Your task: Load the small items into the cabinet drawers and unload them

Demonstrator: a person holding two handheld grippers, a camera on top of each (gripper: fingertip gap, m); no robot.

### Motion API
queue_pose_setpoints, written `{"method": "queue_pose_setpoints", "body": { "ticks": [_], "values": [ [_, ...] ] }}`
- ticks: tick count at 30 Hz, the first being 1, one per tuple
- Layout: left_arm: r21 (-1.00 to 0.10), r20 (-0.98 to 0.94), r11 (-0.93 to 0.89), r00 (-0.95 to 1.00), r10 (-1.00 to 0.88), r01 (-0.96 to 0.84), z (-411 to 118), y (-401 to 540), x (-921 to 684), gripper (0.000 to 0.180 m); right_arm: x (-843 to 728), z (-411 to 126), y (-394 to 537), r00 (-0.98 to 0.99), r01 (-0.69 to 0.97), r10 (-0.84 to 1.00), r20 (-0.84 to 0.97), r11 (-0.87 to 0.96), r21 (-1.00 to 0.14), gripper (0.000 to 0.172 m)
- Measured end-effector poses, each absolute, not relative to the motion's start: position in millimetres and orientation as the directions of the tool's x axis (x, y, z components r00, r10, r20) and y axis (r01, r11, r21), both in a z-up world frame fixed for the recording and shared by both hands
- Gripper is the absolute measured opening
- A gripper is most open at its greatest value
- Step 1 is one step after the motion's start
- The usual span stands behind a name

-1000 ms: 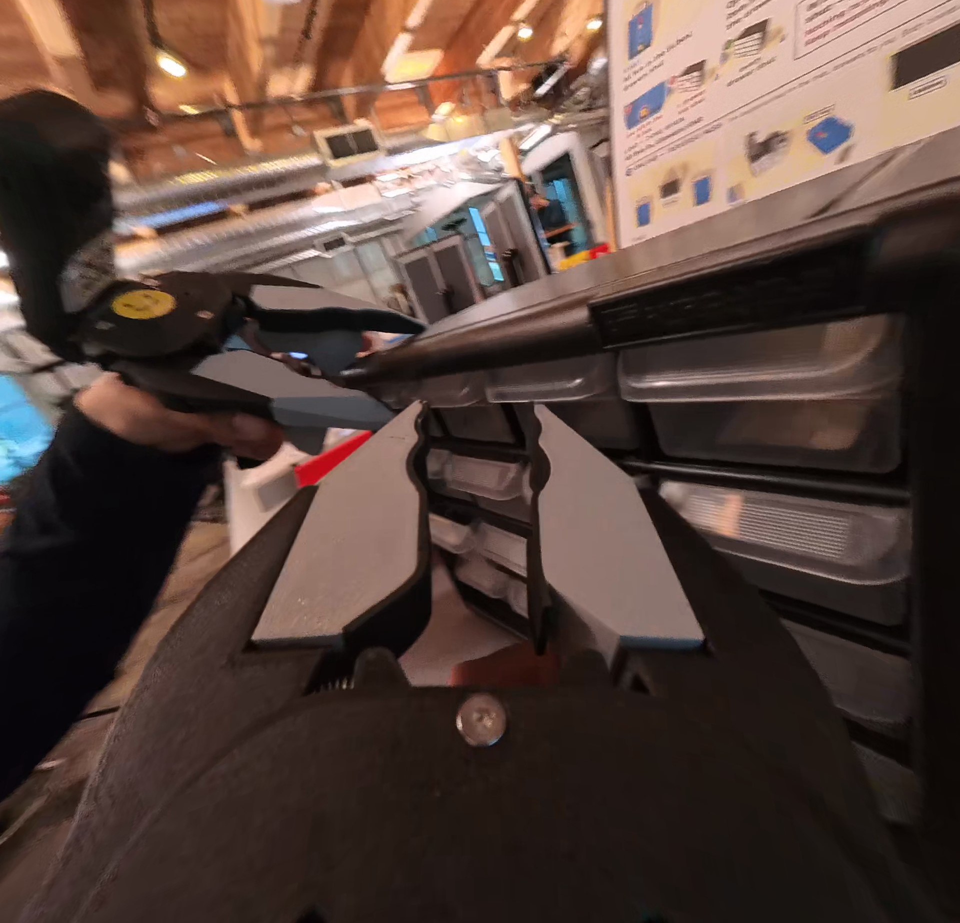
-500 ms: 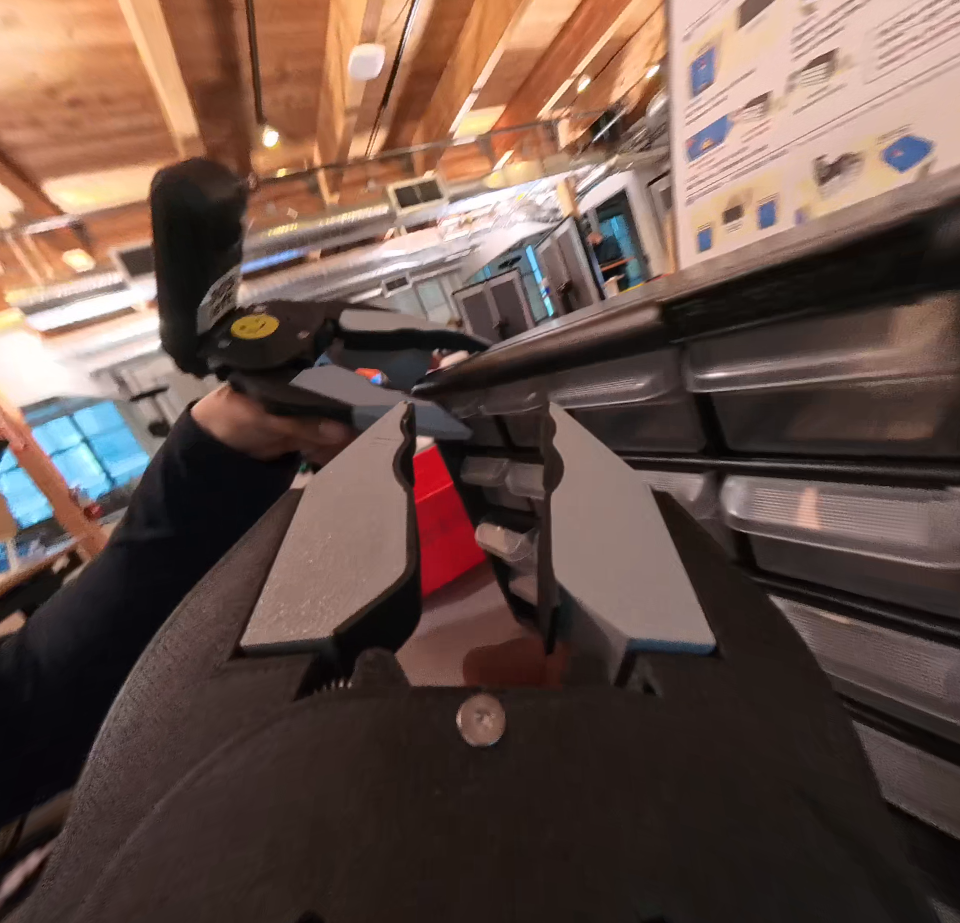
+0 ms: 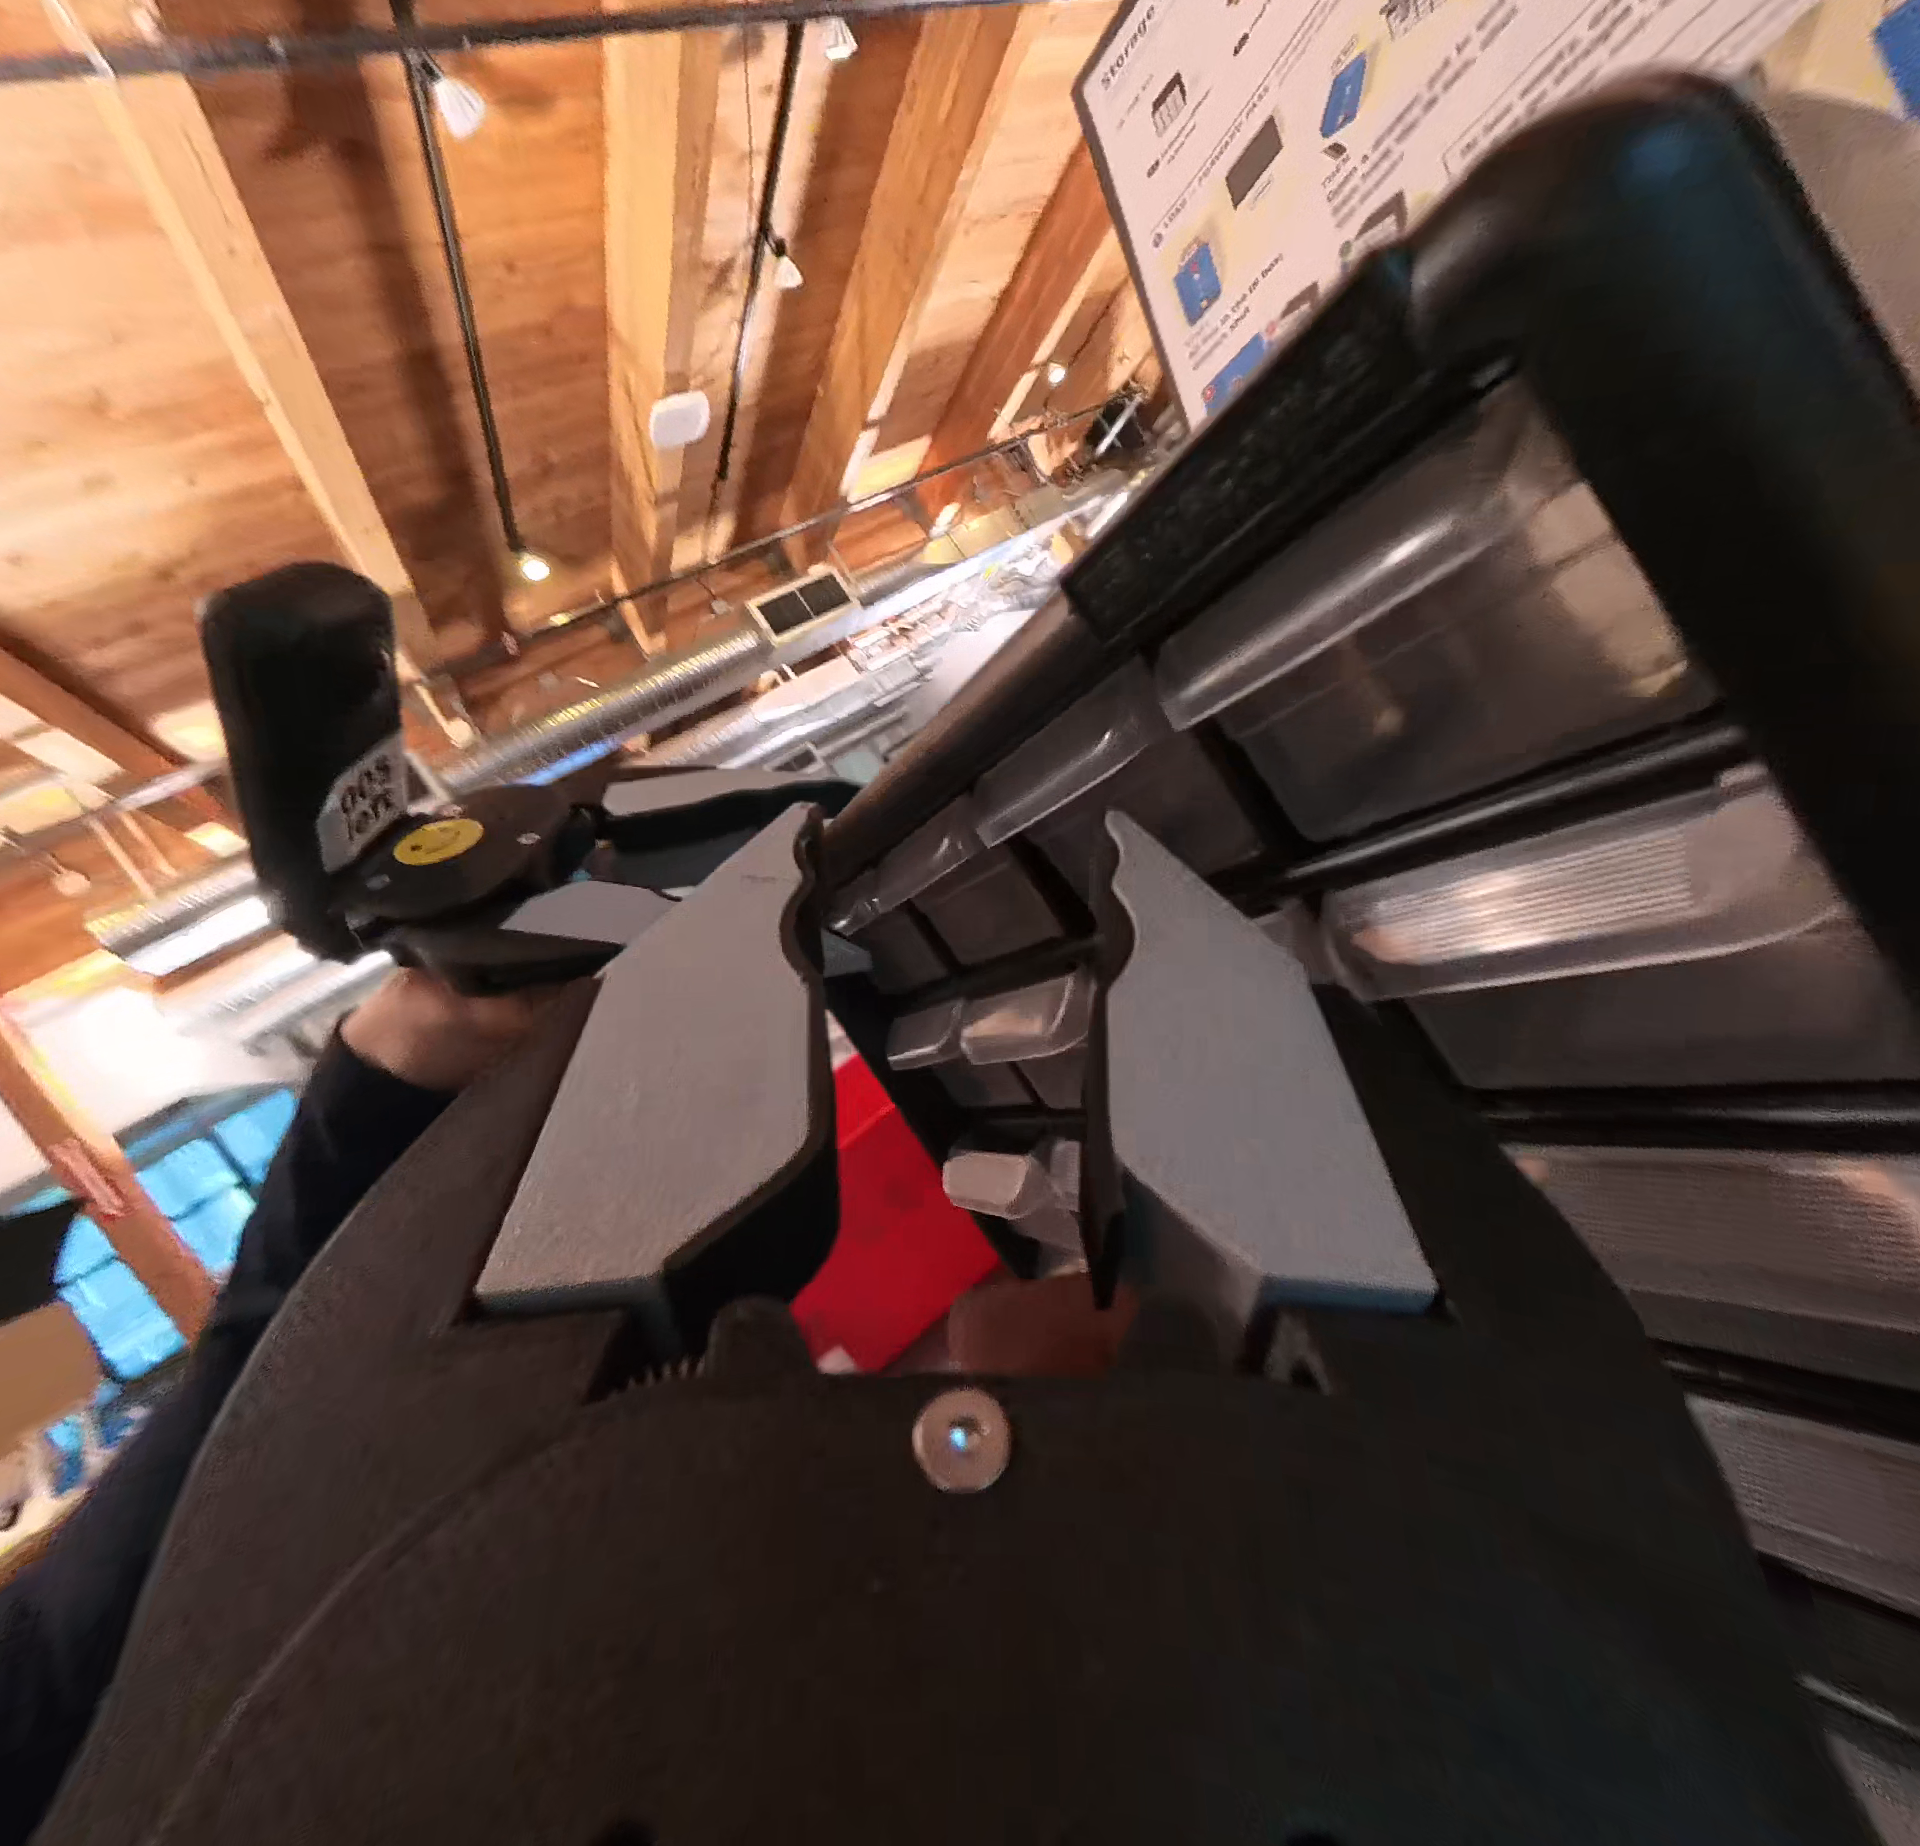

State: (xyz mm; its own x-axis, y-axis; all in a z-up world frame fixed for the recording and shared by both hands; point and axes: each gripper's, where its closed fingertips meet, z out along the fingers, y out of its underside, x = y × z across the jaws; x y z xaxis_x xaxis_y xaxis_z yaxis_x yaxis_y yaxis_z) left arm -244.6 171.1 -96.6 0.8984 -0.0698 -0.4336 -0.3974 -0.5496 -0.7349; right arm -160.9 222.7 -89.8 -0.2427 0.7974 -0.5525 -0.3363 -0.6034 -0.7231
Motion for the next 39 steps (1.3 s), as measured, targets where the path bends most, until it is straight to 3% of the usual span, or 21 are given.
{"method": "queue_pose_setpoints", "body": {
  "ticks": [1,10,27,32,34,39],
  "values": [
    [-0.734,-0.435,-0.55,0.898,-0.069,-0.398,-97,171,-245,0.076,-162,-89,221,-0.268,-0.338,0.778,-0.569,-0.629,-0.701,0.047],
    [-0.735,-0.434,-0.549,0.898,-0.072,-0.399,-97,171,-245,0.076,-159,-84,211,-0.31,-0.37,0.759,-0.572,-0.651,-0.663,0.041],
    [-0.761,-0.414,-0.522,0.908,-0.068,-0.386,-95,171,-245,0.074,-115,-89,169,-0.393,-0.279,0.79,-0.471,-0.59,-0.757,0.032],
    [-0.77,-0.406,-0.511,0.911,-0.069,-0.381,-94,171,-246,0.072,-109,-89,156,-0.413,-0.254,0.804,-0.427,-0.553,-0.794,0.037],
    [-0.776,-0.4,-0.504,0.914,-0.071,-0.379,-94,171,-246,0.071,-106,-91,147,-0.455,-0.22,0.79,-0.411,-0.547,-0.808,0.05],
    [-0.814,-0.347,-0.471,0.935,-0.078,-0.341,-91,171,-247,0.069,-94,-99,140,-0.458,-0.122,0.776,-0.434,-0.539,-0.834,0.038]
  ]
}}
